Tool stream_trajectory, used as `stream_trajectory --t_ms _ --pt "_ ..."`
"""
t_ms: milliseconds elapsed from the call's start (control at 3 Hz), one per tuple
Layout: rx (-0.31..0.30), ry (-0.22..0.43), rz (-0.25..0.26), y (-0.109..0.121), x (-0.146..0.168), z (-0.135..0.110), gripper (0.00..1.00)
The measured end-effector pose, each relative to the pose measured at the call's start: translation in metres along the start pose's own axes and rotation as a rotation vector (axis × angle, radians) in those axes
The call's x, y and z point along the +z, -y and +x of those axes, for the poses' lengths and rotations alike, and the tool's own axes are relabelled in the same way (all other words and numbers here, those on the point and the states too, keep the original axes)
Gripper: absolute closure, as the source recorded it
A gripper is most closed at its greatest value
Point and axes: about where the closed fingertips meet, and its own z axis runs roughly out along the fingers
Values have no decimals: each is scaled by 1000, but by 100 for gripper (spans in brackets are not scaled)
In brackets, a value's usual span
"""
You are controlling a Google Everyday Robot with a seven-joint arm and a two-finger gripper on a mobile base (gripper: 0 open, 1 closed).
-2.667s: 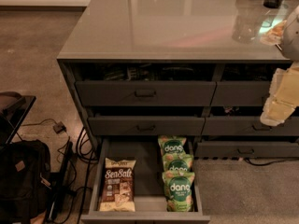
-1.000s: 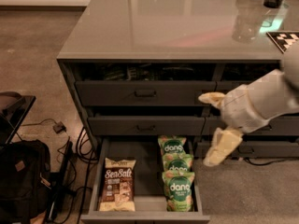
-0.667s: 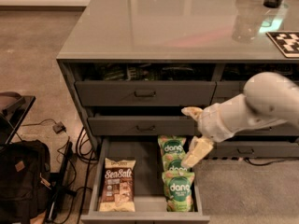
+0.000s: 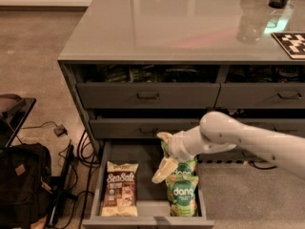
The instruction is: Pick brown chip bag from bottom drawer and place on counter
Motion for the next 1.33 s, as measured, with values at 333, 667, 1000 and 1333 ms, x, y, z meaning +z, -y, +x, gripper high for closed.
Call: stream_trajectory --t_ms 333,667,1000,1333 --pt "11 19 -55 -18 65 15 0" --pt "30 -11 -95 -25 119 26 0" --pt "30 -11 -95 -25 119 26 0" --pt "61 8 -82 -17 137 37 0"
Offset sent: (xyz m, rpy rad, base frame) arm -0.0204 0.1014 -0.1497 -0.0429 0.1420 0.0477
